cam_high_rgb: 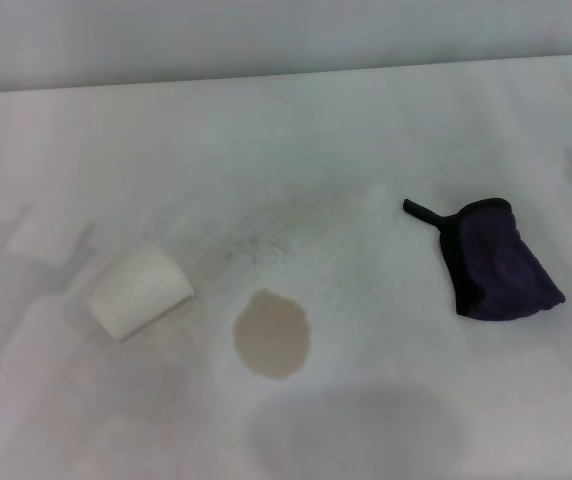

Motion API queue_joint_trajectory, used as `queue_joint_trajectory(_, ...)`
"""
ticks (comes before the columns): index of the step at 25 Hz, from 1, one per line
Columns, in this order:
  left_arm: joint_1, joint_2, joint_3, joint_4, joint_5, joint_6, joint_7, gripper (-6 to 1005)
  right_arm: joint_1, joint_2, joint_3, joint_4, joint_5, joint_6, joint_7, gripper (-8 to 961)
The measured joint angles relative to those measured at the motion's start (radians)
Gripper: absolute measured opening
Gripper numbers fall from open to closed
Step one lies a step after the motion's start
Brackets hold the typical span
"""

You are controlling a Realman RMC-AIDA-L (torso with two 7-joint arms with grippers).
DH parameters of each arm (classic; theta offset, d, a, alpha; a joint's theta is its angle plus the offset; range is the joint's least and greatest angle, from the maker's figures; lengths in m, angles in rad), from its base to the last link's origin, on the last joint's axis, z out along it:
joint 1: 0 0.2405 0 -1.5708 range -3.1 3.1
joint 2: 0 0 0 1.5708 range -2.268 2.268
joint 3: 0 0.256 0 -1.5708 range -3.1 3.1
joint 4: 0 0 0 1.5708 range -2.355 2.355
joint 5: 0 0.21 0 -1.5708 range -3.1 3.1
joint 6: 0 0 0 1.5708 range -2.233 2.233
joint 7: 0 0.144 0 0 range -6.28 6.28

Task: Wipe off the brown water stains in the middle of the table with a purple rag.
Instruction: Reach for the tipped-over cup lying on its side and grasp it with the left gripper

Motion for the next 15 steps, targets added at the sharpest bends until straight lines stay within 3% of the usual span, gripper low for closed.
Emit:
queue_joint_trajectory(7,-0.003,0.030,0.005,0.068,0.086,-0.126,-0.200,874,0.012,0.003,-0.004,0.020,-0.001,-0.005,-0.005,857)
queue_joint_trajectory(15,0.009,0.094,0.005,0.267,0.292,-0.300,-0.548,874,0.015,0.004,0.003,0.051,0.001,-0.015,-0.009,857)
